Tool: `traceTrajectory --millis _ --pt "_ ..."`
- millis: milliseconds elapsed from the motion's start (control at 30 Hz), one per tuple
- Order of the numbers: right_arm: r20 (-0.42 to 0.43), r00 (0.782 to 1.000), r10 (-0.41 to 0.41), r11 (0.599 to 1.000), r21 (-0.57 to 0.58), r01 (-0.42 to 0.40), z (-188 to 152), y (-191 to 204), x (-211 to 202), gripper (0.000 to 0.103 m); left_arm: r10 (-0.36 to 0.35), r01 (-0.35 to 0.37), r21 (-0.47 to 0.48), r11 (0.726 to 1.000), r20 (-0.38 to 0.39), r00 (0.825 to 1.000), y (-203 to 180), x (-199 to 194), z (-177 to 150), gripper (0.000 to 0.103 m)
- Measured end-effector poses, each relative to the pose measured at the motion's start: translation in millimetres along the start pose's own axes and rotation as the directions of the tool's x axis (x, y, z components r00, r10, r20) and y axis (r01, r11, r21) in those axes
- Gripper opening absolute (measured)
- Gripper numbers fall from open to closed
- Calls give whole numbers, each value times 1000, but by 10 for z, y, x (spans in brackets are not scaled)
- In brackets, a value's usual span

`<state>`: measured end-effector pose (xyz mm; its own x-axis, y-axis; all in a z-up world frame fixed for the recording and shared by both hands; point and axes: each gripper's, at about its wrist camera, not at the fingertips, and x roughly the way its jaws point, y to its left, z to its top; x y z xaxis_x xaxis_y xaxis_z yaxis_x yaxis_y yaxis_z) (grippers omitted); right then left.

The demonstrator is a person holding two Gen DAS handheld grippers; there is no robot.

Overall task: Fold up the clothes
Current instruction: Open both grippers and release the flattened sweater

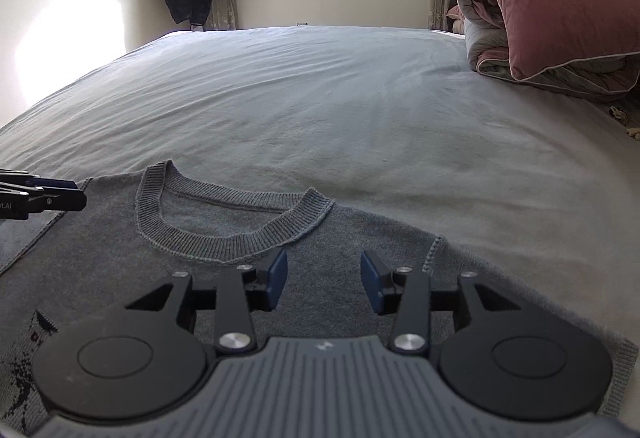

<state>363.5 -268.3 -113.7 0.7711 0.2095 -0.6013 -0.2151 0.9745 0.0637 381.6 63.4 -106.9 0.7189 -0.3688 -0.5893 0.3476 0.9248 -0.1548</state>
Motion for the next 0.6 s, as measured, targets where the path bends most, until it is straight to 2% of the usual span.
traceTrajectory --millis 300,500,600 --pt "-22 996 81 997 -4 -81 -467 396 -684 49 -24 22 -127 992 -15 1000 -141 -604 -517 48" --pt "-39 996 84 996 1 -84 -792 592 -1022 49 -25 16 -208 978 -43 999 -165 -929 -850 48" --pt "-50 997 67 998 -1 -67 -953 662 -1124 49 -19 7 -204 979 -54 998 -220 -1109 -1022 48"
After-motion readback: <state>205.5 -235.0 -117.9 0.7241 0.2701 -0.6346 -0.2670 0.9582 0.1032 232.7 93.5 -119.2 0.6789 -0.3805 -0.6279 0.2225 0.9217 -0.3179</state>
